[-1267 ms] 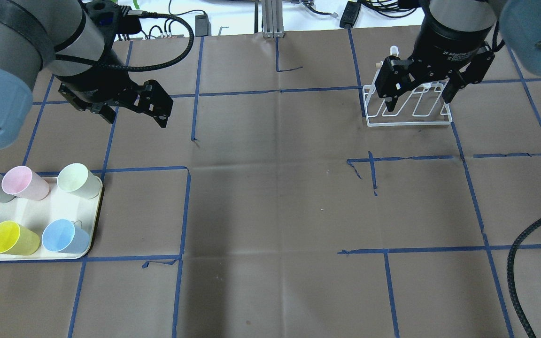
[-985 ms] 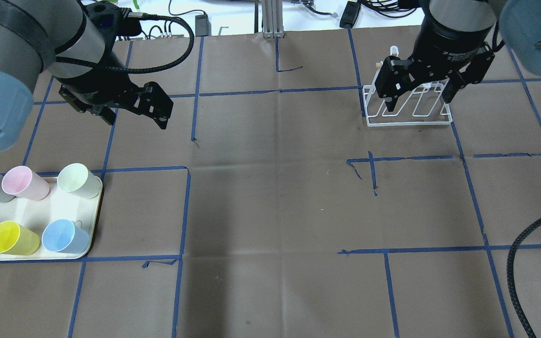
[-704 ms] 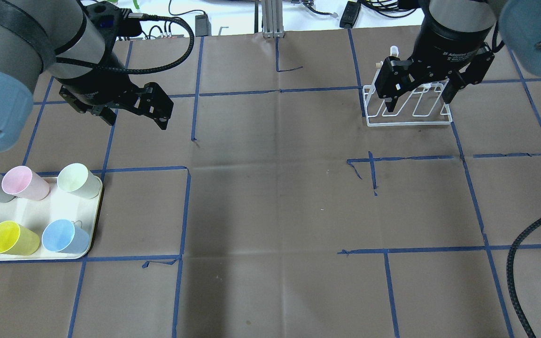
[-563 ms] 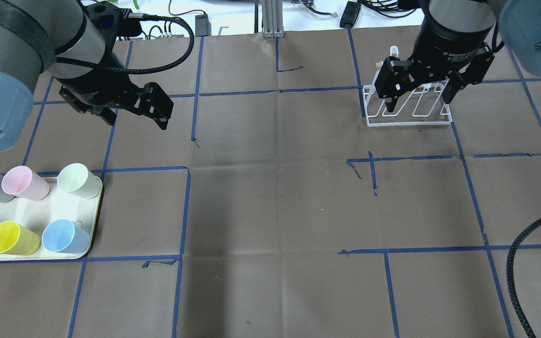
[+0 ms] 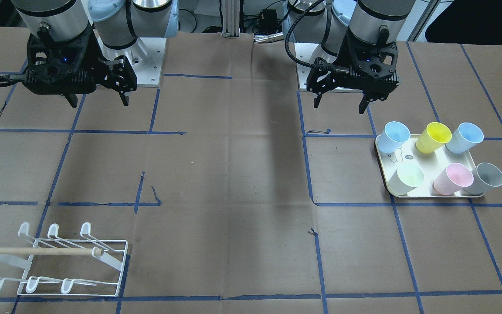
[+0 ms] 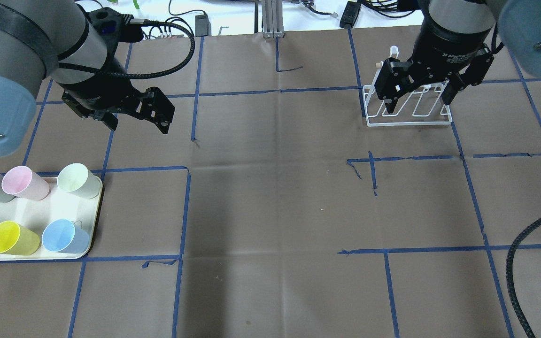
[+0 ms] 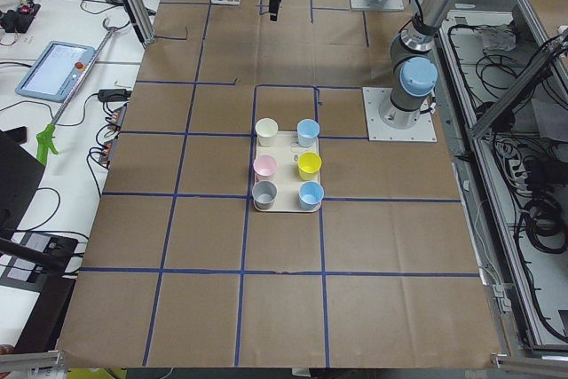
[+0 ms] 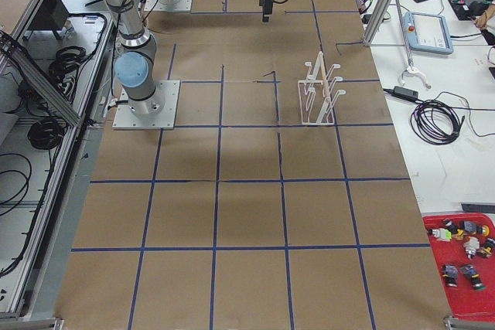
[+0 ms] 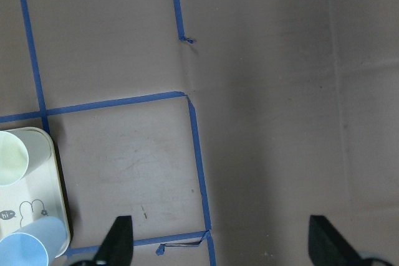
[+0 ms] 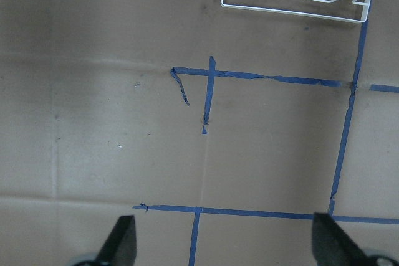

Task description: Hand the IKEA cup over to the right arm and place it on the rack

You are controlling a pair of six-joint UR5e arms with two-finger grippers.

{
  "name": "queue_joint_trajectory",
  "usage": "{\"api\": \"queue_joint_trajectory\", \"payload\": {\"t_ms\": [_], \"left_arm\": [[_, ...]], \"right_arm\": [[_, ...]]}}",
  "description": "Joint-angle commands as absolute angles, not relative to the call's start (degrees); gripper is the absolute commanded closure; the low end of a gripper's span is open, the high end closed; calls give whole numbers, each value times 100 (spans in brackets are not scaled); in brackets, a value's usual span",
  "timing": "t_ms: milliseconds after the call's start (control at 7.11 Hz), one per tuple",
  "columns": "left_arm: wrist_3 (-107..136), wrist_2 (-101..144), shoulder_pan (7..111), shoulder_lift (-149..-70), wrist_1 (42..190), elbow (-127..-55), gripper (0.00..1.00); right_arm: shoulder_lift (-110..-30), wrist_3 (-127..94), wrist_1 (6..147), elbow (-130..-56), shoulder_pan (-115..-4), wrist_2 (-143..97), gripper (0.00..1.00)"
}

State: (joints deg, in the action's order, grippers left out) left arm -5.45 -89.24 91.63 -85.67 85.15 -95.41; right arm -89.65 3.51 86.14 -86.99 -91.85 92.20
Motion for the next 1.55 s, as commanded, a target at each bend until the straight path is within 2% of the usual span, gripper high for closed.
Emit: {"api": "queue_joint_trajectory", "payload": {"t_ms": [0,844,1407], "left_arm": [[-606,-8956,9019,-8561,8595,-9562,0],[-2737,-8956,6517,-8543,8150,-10466,1],[-2839,-8965,6372,-8832,6595,-11388,1]], "right_arm": [[-8965,352,8613,-8701,-9185,9220,0],[-8965,352,8622,-8701,-9185,9211,0],[-8965,352,8622,-8701,-9185,9211,0]]}}
